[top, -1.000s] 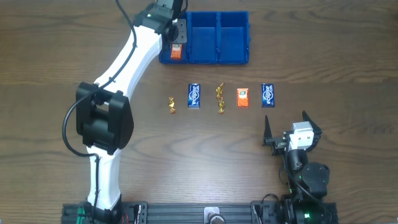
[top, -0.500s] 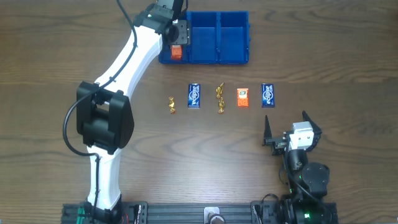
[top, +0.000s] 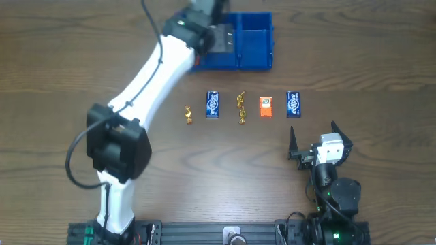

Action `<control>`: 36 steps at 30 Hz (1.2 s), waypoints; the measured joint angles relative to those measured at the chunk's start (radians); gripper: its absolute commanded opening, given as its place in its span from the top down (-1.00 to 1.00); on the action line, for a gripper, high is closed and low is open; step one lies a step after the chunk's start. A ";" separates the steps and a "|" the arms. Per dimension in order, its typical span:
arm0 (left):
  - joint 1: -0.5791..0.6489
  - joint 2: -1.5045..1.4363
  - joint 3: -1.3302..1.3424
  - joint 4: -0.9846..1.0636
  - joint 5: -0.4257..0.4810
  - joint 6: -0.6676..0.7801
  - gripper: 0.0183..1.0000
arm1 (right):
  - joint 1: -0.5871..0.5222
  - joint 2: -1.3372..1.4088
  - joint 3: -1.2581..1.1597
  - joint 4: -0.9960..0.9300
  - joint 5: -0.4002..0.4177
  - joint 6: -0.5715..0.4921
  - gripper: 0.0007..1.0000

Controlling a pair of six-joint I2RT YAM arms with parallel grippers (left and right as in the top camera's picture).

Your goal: Sort Candies Into Trays

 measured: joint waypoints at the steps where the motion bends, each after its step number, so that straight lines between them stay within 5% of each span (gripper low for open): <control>1: -0.047 -0.014 0.001 -0.011 -0.017 -0.026 -0.87 | 0.000 0.000 0.000 0.000 0.000 0.000 -1.00; 15: -0.410 0.073 0.001 -0.044 -0.069 -0.348 -0.79 | 0.000 0.000 0.000 0.000 0.000 0.000 -1.00; 36: -0.357 0.261 0.001 -0.011 -0.017 -0.413 -0.69 | 0.000 0.000 0.000 0.000 0.000 0.000 -1.00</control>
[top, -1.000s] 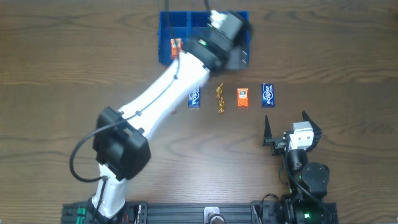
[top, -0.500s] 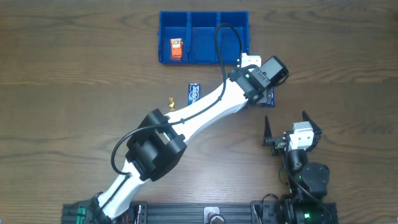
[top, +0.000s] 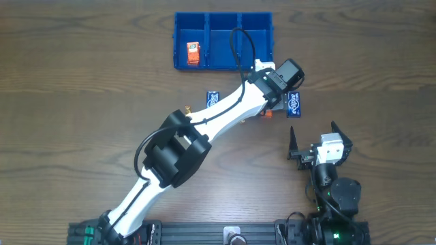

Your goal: Sort Candies Into Trays

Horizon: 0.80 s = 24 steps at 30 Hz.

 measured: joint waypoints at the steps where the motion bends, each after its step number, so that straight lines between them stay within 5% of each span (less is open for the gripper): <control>1: 0.001 0.008 0.000 0.005 0.005 0.001 -0.69 | 0.000 0.000 0.000 0.000 0.000 0.000 -1.00; 17: -0.013 0.025 0.000 0.010 0.028 0.056 -0.51 | 0.000 0.000 0.000 0.000 0.000 0.000 -1.00; 24: -0.013 0.026 0.000 0.009 0.029 0.061 -0.17 | 0.000 0.000 0.000 0.000 0.000 0.000 -1.00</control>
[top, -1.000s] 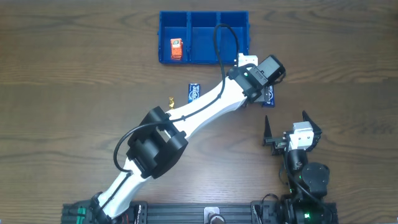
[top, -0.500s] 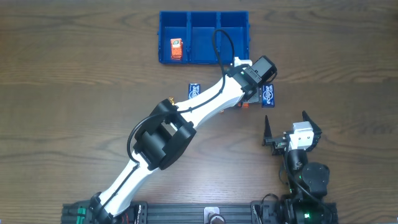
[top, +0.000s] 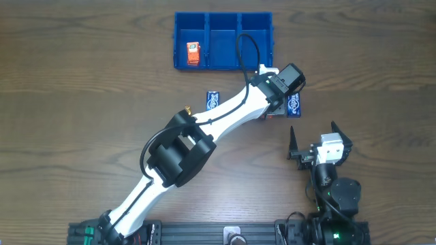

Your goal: Sort Candies Into Trays

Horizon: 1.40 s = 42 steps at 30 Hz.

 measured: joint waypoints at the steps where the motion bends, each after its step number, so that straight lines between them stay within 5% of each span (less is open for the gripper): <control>1: 0.000 0.000 0.000 0.000 0.000 0.002 -0.09 | 0.000 0.000 0.000 0.000 0.000 0.000 -1.00; 11: -0.004 0.007 0.000 0.004 0.001 0.013 0.43 | 0.000 0.000 0.000 0.000 0.000 0.000 -1.00; 25: 0.011 0.017 0.245 -0.155 -0.081 0.073 0.44 | 0.000 0.000 0.000 0.000 0.000 0.000 -1.00; 34: 0.252 -0.164 0.442 -0.293 -0.158 0.217 0.45 | 0.000 0.000 0.000 0.000 0.000 0.000 -1.00; 42: 0.431 -0.203 0.458 -0.311 -0.131 0.319 0.47 | 0.000 0.000 0.000 0.000 0.000 0.000 -1.00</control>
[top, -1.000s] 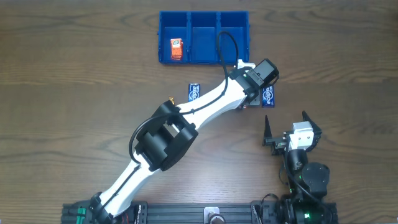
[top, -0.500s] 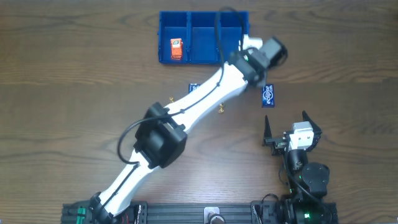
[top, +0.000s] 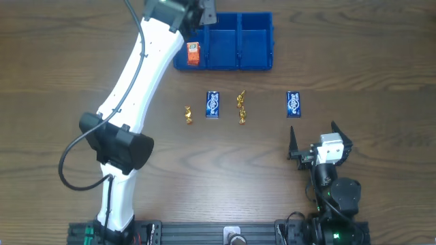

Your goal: Sort Candies Into Trays

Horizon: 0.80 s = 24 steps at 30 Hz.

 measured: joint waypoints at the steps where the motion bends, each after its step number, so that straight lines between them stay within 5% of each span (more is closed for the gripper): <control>1: 0.010 0.006 -0.001 0.000 0.011 0.009 0.47 | 0.000 0.000 0.000 0.000 0.000 0.000 -1.00; 24: 0.074 0.230 -0.021 0.009 0.148 0.096 0.48 | 0.000 0.000 0.000 0.000 0.000 0.000 -1.00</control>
